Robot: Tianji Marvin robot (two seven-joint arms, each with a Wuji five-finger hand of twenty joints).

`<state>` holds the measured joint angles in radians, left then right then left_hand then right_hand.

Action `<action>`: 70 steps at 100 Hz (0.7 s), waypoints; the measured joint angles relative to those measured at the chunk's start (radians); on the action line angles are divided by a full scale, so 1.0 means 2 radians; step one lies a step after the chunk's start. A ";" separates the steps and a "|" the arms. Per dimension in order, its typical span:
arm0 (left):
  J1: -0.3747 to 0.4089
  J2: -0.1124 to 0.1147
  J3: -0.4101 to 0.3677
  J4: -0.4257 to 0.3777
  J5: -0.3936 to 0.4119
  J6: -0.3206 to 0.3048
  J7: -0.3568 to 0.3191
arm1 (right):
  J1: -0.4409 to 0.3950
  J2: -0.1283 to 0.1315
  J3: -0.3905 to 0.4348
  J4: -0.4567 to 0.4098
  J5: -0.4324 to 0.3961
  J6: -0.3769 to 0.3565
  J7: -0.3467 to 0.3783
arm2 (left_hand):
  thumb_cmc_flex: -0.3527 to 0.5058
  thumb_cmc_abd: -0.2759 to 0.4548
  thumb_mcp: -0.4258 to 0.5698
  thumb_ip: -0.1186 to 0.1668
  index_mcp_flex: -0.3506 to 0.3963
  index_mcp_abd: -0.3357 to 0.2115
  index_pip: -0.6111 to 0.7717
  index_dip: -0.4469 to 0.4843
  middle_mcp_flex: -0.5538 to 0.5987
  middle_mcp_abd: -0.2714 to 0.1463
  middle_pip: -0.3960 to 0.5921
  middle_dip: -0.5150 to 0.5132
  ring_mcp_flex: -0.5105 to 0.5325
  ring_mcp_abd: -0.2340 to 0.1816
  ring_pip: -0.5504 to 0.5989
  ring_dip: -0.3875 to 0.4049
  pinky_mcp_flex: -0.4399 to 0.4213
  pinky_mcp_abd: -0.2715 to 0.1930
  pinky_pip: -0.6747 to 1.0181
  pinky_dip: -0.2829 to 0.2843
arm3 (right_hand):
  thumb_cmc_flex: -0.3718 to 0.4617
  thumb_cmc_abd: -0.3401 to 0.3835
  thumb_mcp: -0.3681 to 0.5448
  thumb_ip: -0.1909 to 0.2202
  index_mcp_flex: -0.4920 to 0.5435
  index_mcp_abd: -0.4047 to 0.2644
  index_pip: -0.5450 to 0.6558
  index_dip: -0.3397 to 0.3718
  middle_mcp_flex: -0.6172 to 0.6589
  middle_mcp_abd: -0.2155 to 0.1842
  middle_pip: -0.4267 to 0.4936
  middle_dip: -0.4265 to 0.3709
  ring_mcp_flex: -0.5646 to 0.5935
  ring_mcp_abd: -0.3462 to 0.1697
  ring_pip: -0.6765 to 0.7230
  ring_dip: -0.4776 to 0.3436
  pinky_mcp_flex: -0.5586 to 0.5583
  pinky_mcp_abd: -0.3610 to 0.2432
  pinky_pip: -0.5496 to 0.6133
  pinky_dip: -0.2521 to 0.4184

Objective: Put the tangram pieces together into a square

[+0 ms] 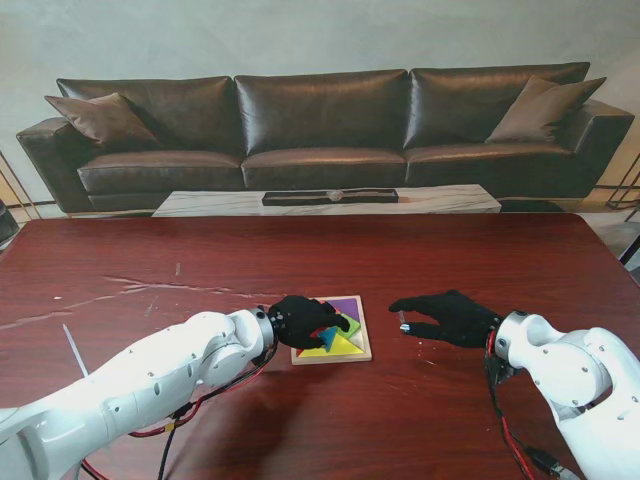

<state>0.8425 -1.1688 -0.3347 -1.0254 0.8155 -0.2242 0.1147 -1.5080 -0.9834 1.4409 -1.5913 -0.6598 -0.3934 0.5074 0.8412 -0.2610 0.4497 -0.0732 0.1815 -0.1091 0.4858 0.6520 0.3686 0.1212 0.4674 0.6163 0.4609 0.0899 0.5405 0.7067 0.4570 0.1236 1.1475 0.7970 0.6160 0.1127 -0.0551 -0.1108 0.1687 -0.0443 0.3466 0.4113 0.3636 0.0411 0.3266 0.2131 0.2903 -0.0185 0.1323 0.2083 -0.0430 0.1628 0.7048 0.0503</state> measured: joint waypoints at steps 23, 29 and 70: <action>-0.004 -0.002 0.006 0.009 -0.001 -0.006 0.005 | -0.002 0.000 0.002 0.000 0.000 -0.001 0.000 | 0.022 -0.001 0.001 0.000 0.038 -0.013 0.080 -0.002 0.033 -0.021 0.031 0.020 0.032 -0.006 0.025 0.012 0.025 -0.001 0.009 -0.012 | 0.000 0.000 0.000 0.000 0.000 0.000 0.000 0.000 0.000 0.000 0.000 0.000 0.000 0.000 0.000 0.000 0.000 0.000 0.000 0.000; -0.006 -0.003 0.010 0.012 -0.003 -0.008 0.004 | -0.002 0.000 0.002 0.000 0.000 -0.001 -0.001 | 0.022 -0.001 0.001 0.000 0.053 -0.013 0.088 -0.002 0.035 -0.021 0.035 0.024 0.035 -0.009 0.032 0.018 0.031 -0.001 0.013 -0.016 | 0.000 0.000 0.000 0.000 0.000 0.000 0.000 0.000 0.000 0.000 0.000 0.000 0.000 0.000 0.000 0.000 0.000 0.000 0.000 0.000; -0.017 -0.023 0.026 0.047 -0.023 -0.027 0.027 | -0.003 0.000 0.003 -0.001 -0.001 -0.001 -0.001 | 0.059 -0.009 -0.037 0.000 0.067 -0.013 0.151 -0.021 0.092 -0.021 0.065 0.161 0.060 -0.010 0.097 0.055 0.054 -0.011 0.031 -0.023 | 0.000 0.000 0.000 0.000 0.000 0.000 0.000 0.000 0.000 0.000 0.000 0.000 0.000 0.000 0.000 0.000 0.000 0.000 0.000 0.000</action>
<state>0.8080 -1.2147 -0.2817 -0.9313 0.7695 -0.2782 0.1682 -1.5147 -0.9836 1.4471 -1.5928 -0.6626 -0.3956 0.5053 0.9598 -0.2788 0.3764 -0.0732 0.3165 -0.1355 0.7878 0.6099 0.5531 0.0786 0.5970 0.9390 0.5816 0.0704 0.7347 0.8175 0.5642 0.1018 1.2097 0.7502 0.6160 0.1127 -0.0551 -0.1108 0.1687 -0.0443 0.3466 0.4113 0.3636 0.0413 0.3266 0.2131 0.2903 -0.0185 0.1323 0.2083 -0.0429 0.1628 0.7048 0.0503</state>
